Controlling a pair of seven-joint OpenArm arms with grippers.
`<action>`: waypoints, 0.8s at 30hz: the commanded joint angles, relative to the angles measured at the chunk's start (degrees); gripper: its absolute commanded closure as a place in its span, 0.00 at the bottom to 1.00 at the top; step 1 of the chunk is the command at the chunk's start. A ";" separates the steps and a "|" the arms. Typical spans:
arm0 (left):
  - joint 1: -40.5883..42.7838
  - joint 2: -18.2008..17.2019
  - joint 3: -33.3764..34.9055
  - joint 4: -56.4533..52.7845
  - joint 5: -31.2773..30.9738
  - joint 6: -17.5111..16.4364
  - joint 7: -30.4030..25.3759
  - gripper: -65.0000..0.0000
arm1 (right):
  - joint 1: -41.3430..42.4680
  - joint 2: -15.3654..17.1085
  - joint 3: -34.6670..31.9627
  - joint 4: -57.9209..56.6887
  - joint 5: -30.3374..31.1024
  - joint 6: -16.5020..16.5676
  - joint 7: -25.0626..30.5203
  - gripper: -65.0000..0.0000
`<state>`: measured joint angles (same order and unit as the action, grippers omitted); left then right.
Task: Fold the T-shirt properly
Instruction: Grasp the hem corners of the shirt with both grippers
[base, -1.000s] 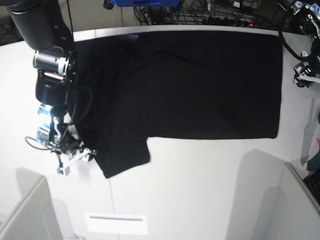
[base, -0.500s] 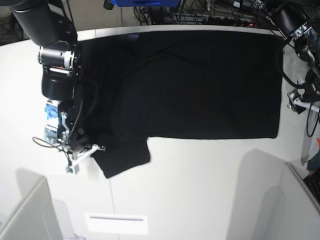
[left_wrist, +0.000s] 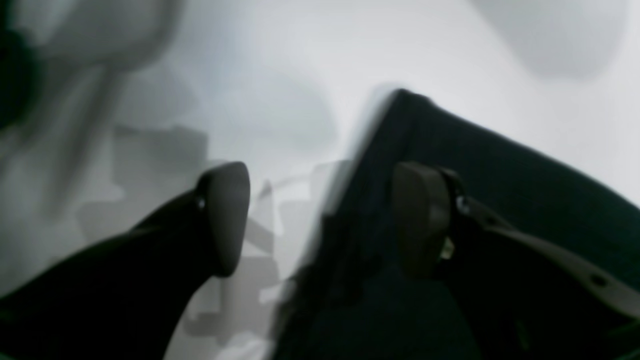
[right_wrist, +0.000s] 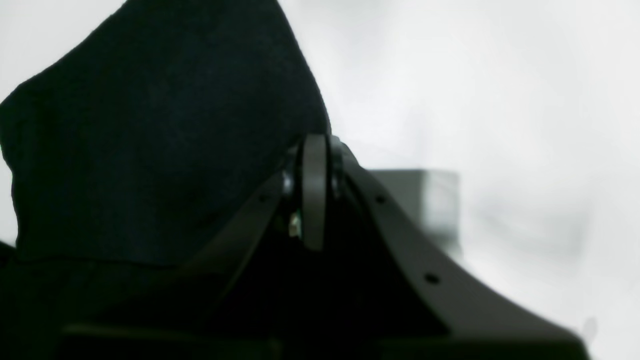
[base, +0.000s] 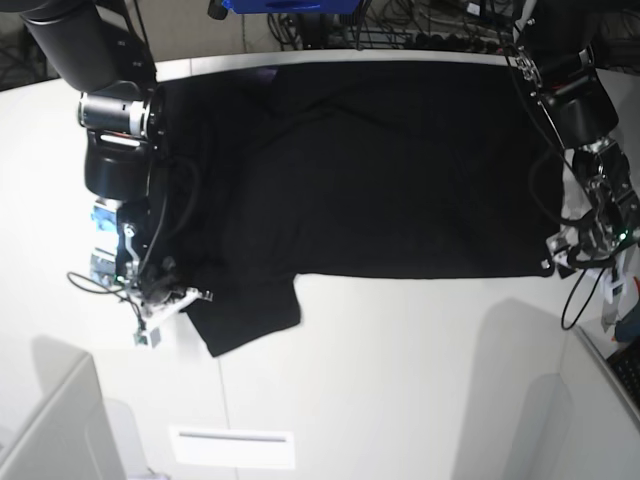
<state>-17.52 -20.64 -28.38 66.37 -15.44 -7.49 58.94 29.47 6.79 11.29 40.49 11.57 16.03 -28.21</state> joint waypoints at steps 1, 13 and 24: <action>-2.22 -1.11 0.38 -0.74 -0.25 0.06 -2.01 0.34 | 0.90 0.20 0.01 0.26 -0.63 0.10 -1.38 1.00; -5.21 -0.59 0.64 -9.71 -0.25 0.06 -6.32 0.34 | 0.99 0.20 0.01 0.35 -0.63 0.10 -1.38 1.00; -7.32 -0.67 7.68 -15.16 -0.60 0.06 -9.49 0.34 | 0.90 0.20 0.01 0.35 -0.63 0.10 -1.29 1.00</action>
<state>-23.90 -20.82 -20.67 51.03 -15.27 -7.31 48.47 29.45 6.70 11.29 40.49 11.57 16.08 -28.25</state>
